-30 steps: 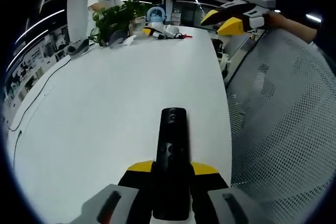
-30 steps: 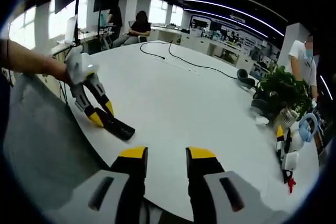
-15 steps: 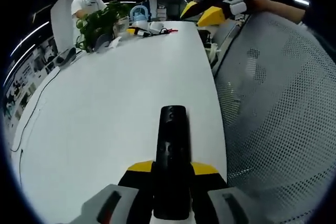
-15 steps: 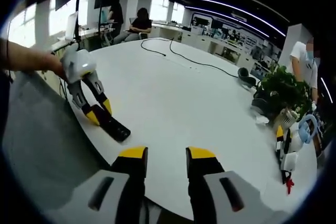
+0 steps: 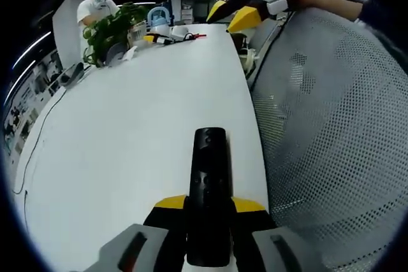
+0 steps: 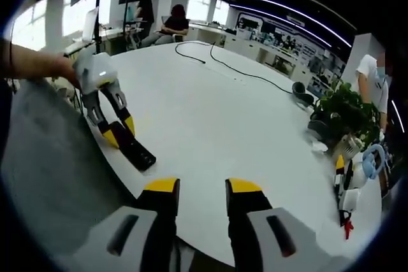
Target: Press the specified remote control buttons in sequence, fully releasing each button before pressing the next.
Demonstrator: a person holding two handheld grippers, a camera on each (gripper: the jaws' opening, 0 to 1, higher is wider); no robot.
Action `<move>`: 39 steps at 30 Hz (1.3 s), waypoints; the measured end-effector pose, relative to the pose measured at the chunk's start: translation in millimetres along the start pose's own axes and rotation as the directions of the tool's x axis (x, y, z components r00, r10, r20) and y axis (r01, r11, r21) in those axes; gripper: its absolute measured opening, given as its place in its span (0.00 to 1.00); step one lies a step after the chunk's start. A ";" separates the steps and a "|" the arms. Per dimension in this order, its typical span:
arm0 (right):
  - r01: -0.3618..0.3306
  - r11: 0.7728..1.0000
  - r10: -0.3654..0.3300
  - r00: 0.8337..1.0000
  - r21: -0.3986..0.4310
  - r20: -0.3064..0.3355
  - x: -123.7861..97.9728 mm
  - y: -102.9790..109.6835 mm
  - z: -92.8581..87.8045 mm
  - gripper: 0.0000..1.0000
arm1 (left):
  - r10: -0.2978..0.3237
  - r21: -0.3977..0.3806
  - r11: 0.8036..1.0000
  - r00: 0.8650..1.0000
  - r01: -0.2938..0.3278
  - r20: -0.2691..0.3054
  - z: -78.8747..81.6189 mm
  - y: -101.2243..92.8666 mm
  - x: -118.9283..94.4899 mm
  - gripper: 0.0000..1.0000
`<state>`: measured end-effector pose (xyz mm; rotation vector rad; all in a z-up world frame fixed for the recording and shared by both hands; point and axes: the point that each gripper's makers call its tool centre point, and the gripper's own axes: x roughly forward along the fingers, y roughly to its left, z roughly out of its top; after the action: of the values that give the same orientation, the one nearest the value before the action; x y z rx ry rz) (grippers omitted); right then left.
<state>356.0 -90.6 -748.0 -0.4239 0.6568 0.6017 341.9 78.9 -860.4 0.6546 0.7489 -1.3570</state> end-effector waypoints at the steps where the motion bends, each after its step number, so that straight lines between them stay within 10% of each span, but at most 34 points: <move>1: -0.003 1.000 0.003 1.000 -0.001 -0.001 0.2 0.4 -0.1 0.29 | -0.001 0.001 1.000 1.000 0.001 -0.001 0.0 -0.1 0.0 0.26; 22: -0.098 0.995 0.097 0.995 -0.005 -0.024 3.5 17.6 -1.3 0.29 | -0.009 0.011 1.000 1.000 0.009 0.003 -0.4 -2.7 -1.0 0.26; 39: -0.296 0.953 0.282 0.945 -0.070 -0.163 16.5 51.4 -8.6 0.20 | -0.046 0.067 0.997 0.999 0.046 0.005 -0.6 -7.0 -1.8 0.26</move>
<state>330.0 -50.4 -774.4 -0.4680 0.8471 0.8888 334.8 79.7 -859.2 0.6896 0.7196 -1.4307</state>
